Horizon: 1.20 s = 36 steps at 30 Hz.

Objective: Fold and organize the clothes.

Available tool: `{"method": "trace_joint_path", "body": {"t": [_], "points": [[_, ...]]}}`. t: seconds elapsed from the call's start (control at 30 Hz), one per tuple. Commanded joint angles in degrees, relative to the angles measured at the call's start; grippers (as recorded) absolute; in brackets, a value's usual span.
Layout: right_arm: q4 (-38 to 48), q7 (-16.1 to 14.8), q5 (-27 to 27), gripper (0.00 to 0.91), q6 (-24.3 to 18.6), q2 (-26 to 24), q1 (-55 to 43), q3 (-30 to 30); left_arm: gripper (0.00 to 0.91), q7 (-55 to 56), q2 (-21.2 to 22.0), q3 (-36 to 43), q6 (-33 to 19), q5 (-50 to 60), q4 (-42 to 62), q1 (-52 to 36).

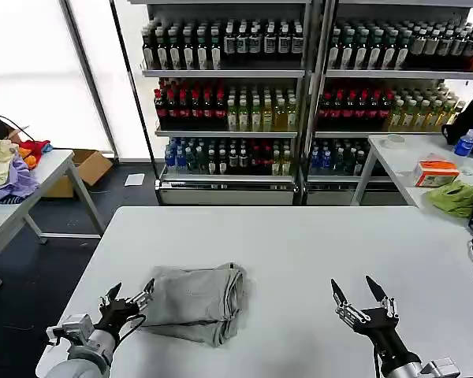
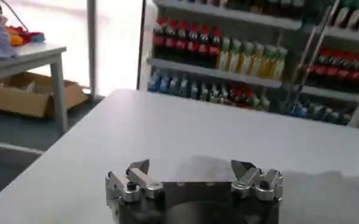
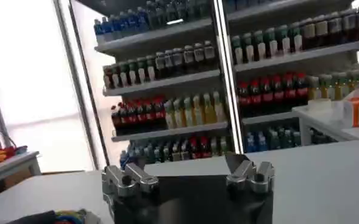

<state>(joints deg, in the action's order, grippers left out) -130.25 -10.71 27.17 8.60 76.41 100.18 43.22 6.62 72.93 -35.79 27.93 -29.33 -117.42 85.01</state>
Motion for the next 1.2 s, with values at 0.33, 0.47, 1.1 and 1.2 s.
{"method": "trace_joint_path", "body": {"t": [0.33, 0.47, 1.1, 1.2], "points": [[-0.49, -0.01, -0.32, 0.907, 0.1, 0.9, 0.37, -0.06, 0.907, 1.91, 1.19, 5.36, 2.17, 3.76, 5.89, -4.23], [-0.63, -0.01, -0.42, 0.907, 0.07, 1.01, 0.25, -0.1, 0.393, 1.83, 1.79, 6.3, 1.61, 3.9, 5.11, -3.28], [-0.02, 0.1, -0.21, 0.907, -0.27, 1.21, -0.16, 0.15, 0.01, 4.33, 2.93, 5.46, -1.97, -10.47, 3.77, -2.23], [0.11, 0.12, -0.13, 0.907, -0.27, 1.11, -0.43, 0.13, 0.01, 5.69, 2.85, 4.13, -2.26, -13.32, 2.6, -2.18]]}}
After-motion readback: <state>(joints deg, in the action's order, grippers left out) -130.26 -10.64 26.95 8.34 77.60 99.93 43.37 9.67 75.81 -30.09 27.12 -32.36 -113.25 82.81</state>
